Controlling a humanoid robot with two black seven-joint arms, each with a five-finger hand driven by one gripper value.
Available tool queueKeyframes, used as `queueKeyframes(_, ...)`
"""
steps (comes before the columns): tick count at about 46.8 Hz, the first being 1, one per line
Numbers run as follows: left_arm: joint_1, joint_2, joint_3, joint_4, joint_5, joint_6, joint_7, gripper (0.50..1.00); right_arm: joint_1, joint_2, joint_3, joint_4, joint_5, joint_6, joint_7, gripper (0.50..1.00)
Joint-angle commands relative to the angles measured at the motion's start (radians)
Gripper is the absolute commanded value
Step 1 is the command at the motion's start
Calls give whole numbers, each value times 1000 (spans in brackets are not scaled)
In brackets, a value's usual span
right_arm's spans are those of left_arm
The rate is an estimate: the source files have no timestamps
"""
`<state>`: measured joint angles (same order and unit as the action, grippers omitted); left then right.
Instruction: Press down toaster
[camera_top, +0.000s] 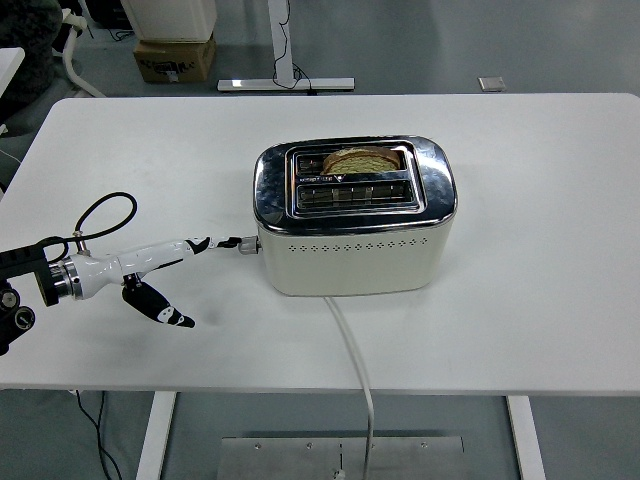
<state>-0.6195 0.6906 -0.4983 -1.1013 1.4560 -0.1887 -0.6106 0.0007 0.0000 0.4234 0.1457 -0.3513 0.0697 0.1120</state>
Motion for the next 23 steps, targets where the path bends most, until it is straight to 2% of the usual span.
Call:
queueKeyframes(1,0,0,0,0,-2,0,0,1000,1,0,0,0,0,-1,0,1000)
queueKeyframes(23,27,-6,1,24,-3,14,0,1000,-1,0,0,0,0,1,0,1000)
